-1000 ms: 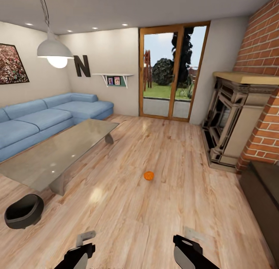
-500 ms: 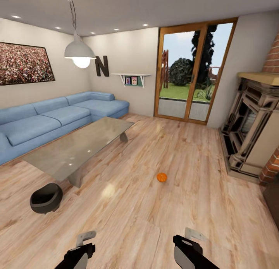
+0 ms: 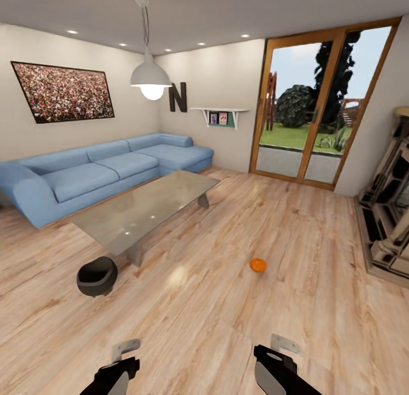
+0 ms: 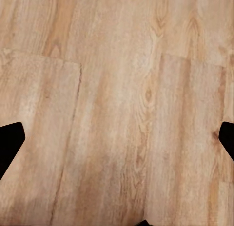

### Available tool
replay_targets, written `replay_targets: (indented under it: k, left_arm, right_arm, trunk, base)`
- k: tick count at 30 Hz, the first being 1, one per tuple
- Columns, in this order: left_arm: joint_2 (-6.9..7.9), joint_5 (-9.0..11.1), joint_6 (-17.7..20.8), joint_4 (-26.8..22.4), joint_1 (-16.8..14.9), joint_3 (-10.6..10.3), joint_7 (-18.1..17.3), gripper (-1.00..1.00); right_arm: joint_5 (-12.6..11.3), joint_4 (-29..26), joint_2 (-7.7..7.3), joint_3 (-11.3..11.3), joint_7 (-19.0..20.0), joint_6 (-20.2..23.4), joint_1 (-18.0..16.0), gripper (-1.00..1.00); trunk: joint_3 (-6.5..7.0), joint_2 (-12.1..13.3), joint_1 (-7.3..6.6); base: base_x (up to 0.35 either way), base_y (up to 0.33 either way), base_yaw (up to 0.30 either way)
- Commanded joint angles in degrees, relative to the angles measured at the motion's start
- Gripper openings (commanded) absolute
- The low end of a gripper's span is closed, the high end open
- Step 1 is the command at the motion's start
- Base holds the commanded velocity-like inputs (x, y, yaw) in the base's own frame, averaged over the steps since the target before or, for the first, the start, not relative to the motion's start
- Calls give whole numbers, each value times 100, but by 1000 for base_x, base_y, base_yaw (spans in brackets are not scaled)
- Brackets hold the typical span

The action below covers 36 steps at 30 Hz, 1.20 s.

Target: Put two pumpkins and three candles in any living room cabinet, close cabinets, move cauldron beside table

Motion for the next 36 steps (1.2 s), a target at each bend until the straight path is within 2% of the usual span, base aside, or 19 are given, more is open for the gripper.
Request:
replay_targets:
  k: [1, 36]
  left_arm:
    - [9, 42, 23, -12, -4, -48, 52, 100]
    - [1, 39, 23, -3, -6, -48, 52, 100]
  right_arm:
    - [-24, -7, -5, 45, -47, 19, -6, 100]
    - [-13, -12, -5, 55, -65, -6, -6, 100]
  trunk:
    - [-7, -5, 1]
    - [-7, -5, 1]
  base:
    - [0, 0, 291]
    - [0, 0, 291]
